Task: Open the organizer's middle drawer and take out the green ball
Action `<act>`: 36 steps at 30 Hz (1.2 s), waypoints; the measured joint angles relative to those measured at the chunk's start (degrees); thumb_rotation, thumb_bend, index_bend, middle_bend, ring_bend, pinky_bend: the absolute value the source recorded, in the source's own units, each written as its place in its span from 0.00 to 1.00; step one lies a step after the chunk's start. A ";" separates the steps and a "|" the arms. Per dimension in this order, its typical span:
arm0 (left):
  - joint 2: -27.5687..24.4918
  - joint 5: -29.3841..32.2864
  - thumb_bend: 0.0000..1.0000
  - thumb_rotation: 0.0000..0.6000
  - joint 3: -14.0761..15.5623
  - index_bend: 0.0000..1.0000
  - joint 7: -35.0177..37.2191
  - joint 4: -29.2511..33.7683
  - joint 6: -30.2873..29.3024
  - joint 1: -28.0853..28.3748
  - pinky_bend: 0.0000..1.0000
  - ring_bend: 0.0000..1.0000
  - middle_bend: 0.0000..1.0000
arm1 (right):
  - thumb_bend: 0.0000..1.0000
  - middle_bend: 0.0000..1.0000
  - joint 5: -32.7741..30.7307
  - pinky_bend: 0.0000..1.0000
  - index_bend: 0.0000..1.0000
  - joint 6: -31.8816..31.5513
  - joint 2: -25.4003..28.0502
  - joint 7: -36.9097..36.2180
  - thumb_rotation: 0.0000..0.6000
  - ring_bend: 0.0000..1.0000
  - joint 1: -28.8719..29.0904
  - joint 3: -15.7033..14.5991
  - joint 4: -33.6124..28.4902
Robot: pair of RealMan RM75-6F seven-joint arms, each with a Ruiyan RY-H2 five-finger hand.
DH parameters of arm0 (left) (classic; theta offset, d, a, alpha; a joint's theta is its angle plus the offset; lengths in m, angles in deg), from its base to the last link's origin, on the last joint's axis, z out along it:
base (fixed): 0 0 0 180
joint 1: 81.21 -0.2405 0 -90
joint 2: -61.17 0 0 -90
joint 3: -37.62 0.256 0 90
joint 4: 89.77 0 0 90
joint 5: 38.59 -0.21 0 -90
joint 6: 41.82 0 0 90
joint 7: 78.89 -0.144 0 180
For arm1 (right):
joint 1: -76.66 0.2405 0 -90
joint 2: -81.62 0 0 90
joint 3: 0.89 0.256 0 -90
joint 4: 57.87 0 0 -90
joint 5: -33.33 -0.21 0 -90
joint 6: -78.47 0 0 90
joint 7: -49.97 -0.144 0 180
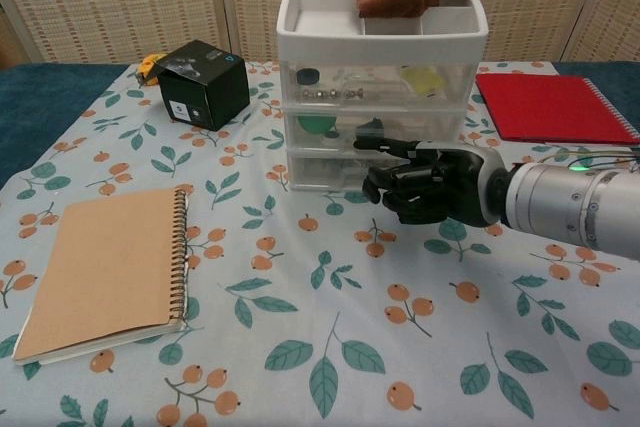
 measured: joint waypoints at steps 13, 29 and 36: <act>-0.97 0.69 0.13 1.00 -0.07 0.14 -0.50 0.53 0.45 -0.04 0.06 0.04 0.04 | 0.64 0.68 -0.25 1.00 0.00 1.78 -2.64 0.84 1.00 0.85 1.87 1.20 3.92; -1.87 0.75 0.13 1.00 -0.18 0.14 -2.24 2.40 0.70 0.20 0.06 0.04 0.04 | 0.68 0.68 1.77 1.00 0.12 2.38 -3.88 -0.77 1.00 0.85 2.35 1.63 5.96; -1.77 0.60 0.13 1.00 -0.12 0.14 -2.36 2.41 0.85 0.35 0.06 0.04 0.04 | 0.69 0.68 2.68 1.00 0.17 1.56 -3.64 -1.07 1.00 0.85 1.72 0.96 5.38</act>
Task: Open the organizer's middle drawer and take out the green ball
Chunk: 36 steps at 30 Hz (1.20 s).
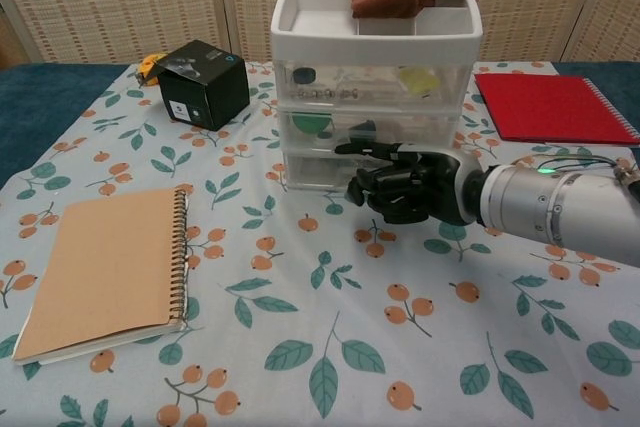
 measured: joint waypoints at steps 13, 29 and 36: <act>0.11 -0.36 0.13 1.00 0.13 0.14 -0.39 0.30 -0.01 0.14 0.06 0.04 0.04 | 0.69 0.68 1.93 1.00 0.18 -1.67 1.53 -0.83 1.00 0.85 -1.61 -1.85 -3.39; 0.37 -0.57 0.13 1.00 0.27 0.14 -0.41 0.19 0.15 0.31 0.06 0.04 0.04 | 0.69 0.68 3.27 1.00 0.00 -4.06 4.62 0.15 1.00 0.85 -4.19 -5.53 -8.49; 0.43 -0.44 0.13 1.00 0.18 0.14 -0.76 0.34 0.36 0.48 0.06 0.04 0.04 | 0.69 0.68 4.62 1.00 0.00 -5.66 7.50 1.01 1.00 0.85 -5.52 -7.02 -14.04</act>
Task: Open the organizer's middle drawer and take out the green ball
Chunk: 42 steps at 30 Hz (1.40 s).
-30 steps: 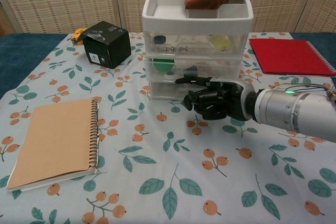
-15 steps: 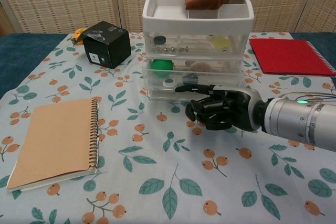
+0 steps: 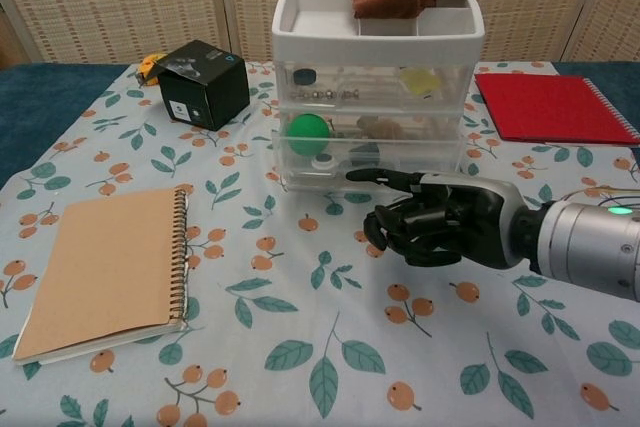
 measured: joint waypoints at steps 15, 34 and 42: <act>-0.41 -0.31 0.13 1.00 -0.09 0.14 0.34 0.47 0.00 0.30 0.06 0.04 0.04 | 0.69 0.68 -0.20 1.00 0.00 -6.51 7.15 18.34 1.00 0.85 -0.74 -0.26 -6.91; 0.21 -0.26 0.13 1.00 0.25 0.14 0.31 -0.18 0.74 0.58 0.06 0.04 0.04 | 0.69 0.69 -18.79 1.00 0.15 -4.96 8.07 38.18 1.00 0.86 3.53 0.94 -5.75; 0.18 -0.13 0.13 1.00 0.22 0.14 0.02 -0.06 0.82 0.65 0.06 0.04 0.04 | 0.69 0.69 -18.05 1.00 0.24 -4.91 8.11 38.02 1.00 0.86 2.72 0.19 -6.49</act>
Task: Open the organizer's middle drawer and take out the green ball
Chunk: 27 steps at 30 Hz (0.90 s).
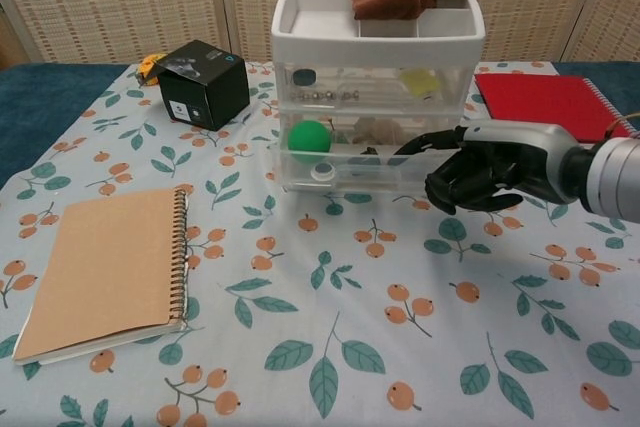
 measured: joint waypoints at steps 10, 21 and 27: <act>0.01 -0.21 0.13 1.00 -0.02 0.14 -0.28 0.19 -0.04 0.18 0.06 0.04 0.04 | 0.69 0.69 3.81 1.00 0.24 -0.26 1.43 -1.40 1.00 0.86 -1.65 -1.08 -2.93; 0.18 -0.19 0.13 1.00 0.03 0.14 -0.47 0.10 0.43 0.48 0.06 0.04 0.04 | 0.69 0.69 7.85 1.00 0.24 -0.90 3.16 -2.25 1.00 0.86 -3.42 -3.10 -6.29; 0.22 -0.42 0.13 1.00 0.05 0.14 -0.45 0.13 0.37 0.60 0.06 0.04 0.04 | 0.69 0.69 9.87 1.00 0.24 -1.90 3.94 -2.60 1.00 0.86 -4.40 -3.92 -7.62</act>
